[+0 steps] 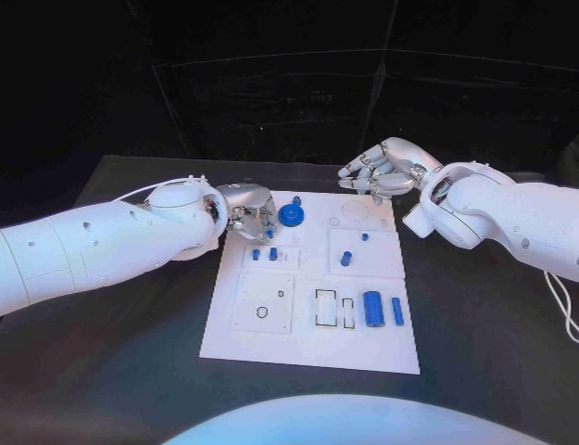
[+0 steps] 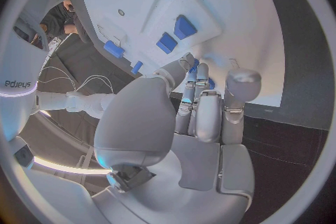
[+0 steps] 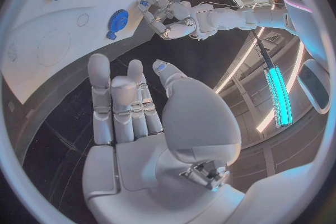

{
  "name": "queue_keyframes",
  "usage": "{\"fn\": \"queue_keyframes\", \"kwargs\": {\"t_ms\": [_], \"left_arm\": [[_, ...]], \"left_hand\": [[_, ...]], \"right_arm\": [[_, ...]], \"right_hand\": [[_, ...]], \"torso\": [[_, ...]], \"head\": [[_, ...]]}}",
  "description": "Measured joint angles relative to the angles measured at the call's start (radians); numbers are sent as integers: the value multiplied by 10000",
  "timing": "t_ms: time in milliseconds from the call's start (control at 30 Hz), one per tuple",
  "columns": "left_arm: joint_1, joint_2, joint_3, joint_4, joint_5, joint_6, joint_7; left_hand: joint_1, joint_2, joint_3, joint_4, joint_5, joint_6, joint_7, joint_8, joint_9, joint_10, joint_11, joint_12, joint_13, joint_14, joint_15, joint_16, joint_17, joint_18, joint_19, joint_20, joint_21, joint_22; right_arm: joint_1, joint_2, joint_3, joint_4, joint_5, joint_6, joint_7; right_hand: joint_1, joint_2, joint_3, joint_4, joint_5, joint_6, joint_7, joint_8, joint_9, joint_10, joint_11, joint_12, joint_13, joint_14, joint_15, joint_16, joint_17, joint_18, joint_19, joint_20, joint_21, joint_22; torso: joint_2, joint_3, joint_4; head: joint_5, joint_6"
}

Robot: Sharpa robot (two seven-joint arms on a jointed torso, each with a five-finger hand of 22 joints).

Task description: Assemble the parts on the task board

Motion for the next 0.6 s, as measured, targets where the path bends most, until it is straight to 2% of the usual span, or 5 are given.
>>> {"fn": "queue_keyframes", "kwargs": {"t_ms": [100,200,300,600], "left_arm": [[0,0,0,-13,1,13,-13],[-2,0,-3,-25,2,31,-30],[-9,-2,-7,-29,2,48,-49],[-13,-14,-10,-28,2,66,-71]], "left_hand": [[-53,-53,29,-28,0,-73,73,-89,-27,-11,11,-105,0,0,0,0,-23,1,0,0,0,14],[-57,-57,28,-28,0,-166,159,-192,-41,-108,108,-223,0,3,3,0,-40,0,0,0,0,19],[-106,-106,55,-55,0,-285,175,-276,-42,-145,144,-303,-7,2,74,0,-75,0,0,0,0,9],[-211,-211,99,-99,0,-872,226,-689,-71,-215,215,-531,-7,22,94,0,-170,0,-37,36,0,-21]], "right_arm": [[0,0,0,0,0,1,0],[0,-1,0,1,0,4,0],[0,-7,0,1,0,6,0],[0,-15,0,3,0,10,-4]], "right_hand": [[0,0,0,0,0,0,0,0,0,0,0,0,0,0,0,0,0,1,0,0,0,0],[0,0,0,0,0,0,0,0,0,0,0,0,0,0,0,0,0,0,0,0,0,0],[0,0,0,0,0,0,0,0,0,0,0,0,0,0,0,0,-1,0,0,0,0,0],[0,0,0,0,0,0,0,0,0,0,0,0,-12,0,0,0,-1,0,0,0,0,0]], "torso": [[0,1,1],[0,1,0],[-1,2,0],[-6,2,-1]], "head": [[0,-1],[-1,-8],[-8,-13],[-11,-19]]}}
